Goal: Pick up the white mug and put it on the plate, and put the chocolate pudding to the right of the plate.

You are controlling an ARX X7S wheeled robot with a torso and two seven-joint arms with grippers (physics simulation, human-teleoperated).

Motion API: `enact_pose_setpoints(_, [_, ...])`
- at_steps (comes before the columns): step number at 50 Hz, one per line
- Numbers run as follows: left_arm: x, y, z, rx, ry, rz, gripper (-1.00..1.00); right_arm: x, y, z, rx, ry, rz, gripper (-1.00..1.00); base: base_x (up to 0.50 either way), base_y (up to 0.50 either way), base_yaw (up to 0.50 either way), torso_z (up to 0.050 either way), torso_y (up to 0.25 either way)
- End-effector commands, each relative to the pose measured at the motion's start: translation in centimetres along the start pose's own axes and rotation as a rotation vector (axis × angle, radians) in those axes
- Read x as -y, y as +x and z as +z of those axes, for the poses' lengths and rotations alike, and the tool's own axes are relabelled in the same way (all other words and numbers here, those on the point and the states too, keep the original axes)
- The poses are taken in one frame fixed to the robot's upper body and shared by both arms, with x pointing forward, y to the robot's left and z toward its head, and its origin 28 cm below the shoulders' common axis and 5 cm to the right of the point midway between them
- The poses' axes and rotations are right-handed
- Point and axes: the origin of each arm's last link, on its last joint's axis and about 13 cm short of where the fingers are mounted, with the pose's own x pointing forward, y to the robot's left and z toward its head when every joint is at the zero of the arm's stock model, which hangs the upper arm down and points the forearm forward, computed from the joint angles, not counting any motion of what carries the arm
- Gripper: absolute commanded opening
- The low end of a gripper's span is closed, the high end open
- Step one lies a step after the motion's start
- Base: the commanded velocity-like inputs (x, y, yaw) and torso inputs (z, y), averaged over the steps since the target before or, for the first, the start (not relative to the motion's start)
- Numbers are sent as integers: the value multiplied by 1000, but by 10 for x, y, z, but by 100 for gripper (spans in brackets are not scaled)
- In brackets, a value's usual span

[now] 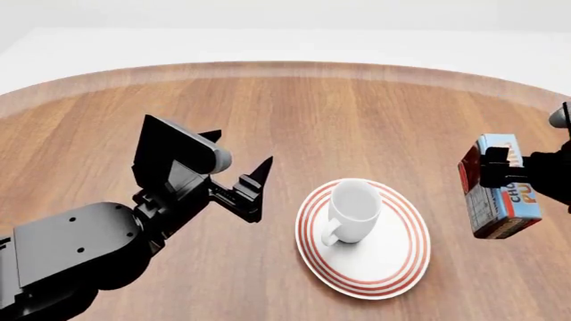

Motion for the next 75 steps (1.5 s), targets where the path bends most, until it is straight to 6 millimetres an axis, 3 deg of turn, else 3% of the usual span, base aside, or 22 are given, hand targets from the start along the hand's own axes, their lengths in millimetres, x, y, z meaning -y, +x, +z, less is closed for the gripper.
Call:
enact_pose_setpoints(1, [6,4,4,28,5,-41,100,-4,12,-10,21,-7,24,-100,0,0,0,0,0])
enact_pose_setpoints(46, [8,6,-1,15,-1,-48,100,5,42,-58,-25,-1,-75,-100,0,0,0,0,0])
enact_pose_setpoints(70, [8,7,-5,9,-9,-48,100,8,48,-70,-42,16,-120,-100,0,0,0,0,0])
enact_pose_setpoints(71, [8,7,-5,8,-9,-48,100,8,48,-70,-44,18,-123,100,0,0,0,0,0])
enact_pose_setpoints(75, [9,7,-5,8,-10,-48,100,8,49,-71,-48,24,-123,100,0,0,0,0,0])
